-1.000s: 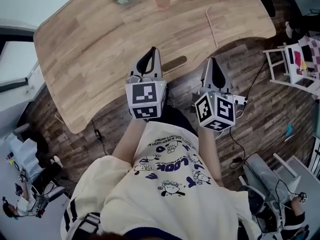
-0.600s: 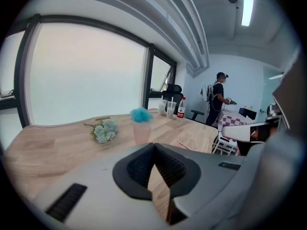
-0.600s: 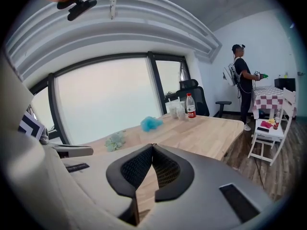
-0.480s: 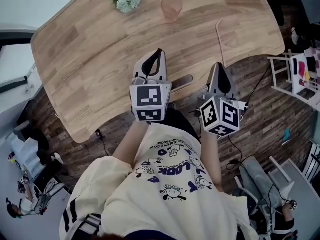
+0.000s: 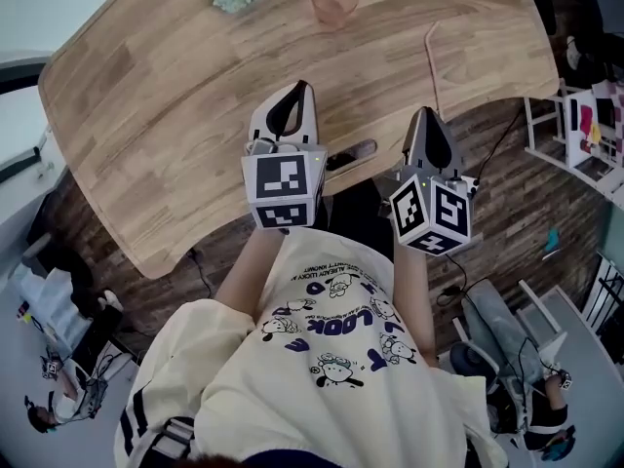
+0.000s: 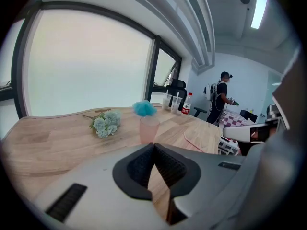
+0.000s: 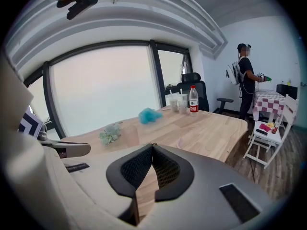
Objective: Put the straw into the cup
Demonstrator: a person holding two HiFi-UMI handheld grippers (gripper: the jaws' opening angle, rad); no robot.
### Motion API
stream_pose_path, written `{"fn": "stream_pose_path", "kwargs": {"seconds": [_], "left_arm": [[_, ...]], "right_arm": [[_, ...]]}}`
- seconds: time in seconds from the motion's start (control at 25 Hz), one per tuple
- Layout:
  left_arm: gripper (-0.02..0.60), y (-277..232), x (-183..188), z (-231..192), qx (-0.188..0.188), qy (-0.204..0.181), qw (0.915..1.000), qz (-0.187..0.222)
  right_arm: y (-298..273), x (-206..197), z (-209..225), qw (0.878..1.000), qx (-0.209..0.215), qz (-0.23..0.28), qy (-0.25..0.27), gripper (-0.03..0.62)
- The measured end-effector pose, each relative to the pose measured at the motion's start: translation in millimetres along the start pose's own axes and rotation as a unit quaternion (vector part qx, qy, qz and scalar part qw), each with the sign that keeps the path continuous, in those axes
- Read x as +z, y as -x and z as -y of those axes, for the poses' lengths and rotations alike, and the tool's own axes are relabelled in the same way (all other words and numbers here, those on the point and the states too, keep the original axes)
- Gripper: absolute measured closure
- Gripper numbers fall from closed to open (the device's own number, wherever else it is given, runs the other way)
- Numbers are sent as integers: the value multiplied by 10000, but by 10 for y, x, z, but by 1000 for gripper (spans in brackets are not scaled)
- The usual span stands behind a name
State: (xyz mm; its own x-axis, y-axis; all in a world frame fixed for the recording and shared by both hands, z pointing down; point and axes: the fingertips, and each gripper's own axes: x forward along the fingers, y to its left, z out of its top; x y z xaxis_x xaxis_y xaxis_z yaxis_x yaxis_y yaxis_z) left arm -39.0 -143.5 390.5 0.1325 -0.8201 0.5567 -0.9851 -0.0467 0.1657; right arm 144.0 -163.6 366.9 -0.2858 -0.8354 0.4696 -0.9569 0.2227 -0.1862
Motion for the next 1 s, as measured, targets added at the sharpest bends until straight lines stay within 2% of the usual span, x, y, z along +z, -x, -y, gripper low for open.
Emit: {"fn": "stream_pose_path", "kwargs": {"seconds": [0.32,0.76,1.0], "left_arm": [[554,-135,-60,17,3,91,9999,-139],[554,-362,-36,88,177,177,9991,-343],[554,-485,-127,145,317,311,9974,-573]], "right_arm": [[-146,-170,78,9992,19,-381,66,600],[-524,-181,283,9973,169,-693,167,599],[-736,-296,456,9939,259,-1021,315,599]]}}
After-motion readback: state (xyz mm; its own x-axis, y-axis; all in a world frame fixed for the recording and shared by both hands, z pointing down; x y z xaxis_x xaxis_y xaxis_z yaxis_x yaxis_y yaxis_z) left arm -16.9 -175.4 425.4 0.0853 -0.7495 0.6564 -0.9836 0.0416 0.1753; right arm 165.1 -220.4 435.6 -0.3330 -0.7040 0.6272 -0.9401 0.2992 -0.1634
